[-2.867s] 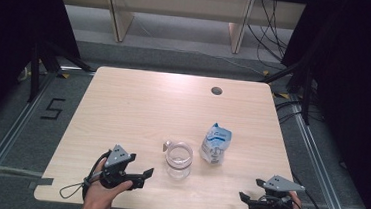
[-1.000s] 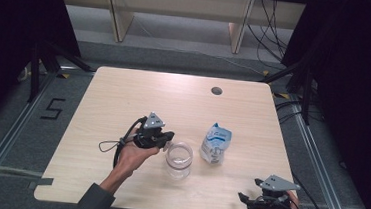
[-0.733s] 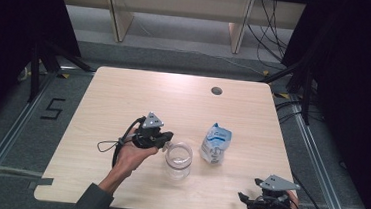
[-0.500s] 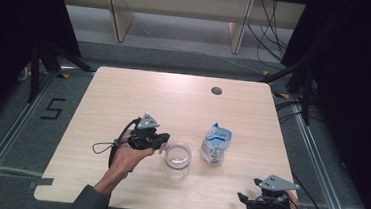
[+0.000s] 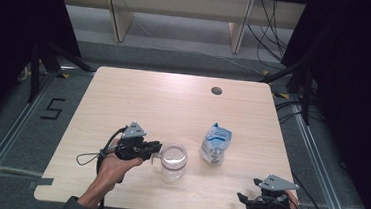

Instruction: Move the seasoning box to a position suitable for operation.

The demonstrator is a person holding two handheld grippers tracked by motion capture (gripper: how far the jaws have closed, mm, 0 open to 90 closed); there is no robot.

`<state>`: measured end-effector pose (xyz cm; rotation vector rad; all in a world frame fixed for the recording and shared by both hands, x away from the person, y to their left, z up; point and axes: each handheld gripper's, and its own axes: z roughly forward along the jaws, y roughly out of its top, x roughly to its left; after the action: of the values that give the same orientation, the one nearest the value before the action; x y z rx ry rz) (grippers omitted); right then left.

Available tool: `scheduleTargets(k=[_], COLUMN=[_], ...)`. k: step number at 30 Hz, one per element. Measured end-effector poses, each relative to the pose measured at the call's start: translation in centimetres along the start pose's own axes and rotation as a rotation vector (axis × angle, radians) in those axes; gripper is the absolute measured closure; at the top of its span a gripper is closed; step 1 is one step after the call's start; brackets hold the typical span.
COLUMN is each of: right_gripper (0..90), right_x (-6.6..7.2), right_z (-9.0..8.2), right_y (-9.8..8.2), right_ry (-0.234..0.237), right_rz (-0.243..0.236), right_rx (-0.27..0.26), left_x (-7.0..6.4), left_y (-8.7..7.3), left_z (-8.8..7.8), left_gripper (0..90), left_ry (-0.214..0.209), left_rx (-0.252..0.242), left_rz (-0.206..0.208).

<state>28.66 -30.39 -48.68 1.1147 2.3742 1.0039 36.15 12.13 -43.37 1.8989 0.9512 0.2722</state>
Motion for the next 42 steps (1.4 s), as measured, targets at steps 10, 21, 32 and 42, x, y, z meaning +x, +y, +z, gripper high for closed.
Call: scheduleTargets(k=[10, 21, 32, 42], right_gripper=[22.3, 22.3, 22.2, 22.2], right_x=[-0.1, 0.0, -0.1, 0.1], right_z=[0.0, 0.1, 0.1, 0.1], right_y=[0.0, 0.0, 0.0, 0.0], right_ry=[0.007, 0.011, 0.008, 0.012], right_rz=[-0.013, -0.009, -0.03, -0.019], right_rx=[-0.003, -0.002, -0.002, 0.002], left_x=[1.1, 1.1, 1.1, 1.5], left_y=[-2.3, -5.7, -5.9, -5.8], left_z=[-2.6, -1.3, 0.0, 1.6], left_gripper=[65.3, 53.0, 53.0, 60.5], left_ry=[-0.047, -0.023, -0.004, -0.002], left_rx=[-0.131, -0.092, -0.065, -0.046], left_rz=[0.036, 0.145, 0.192, 0.207])
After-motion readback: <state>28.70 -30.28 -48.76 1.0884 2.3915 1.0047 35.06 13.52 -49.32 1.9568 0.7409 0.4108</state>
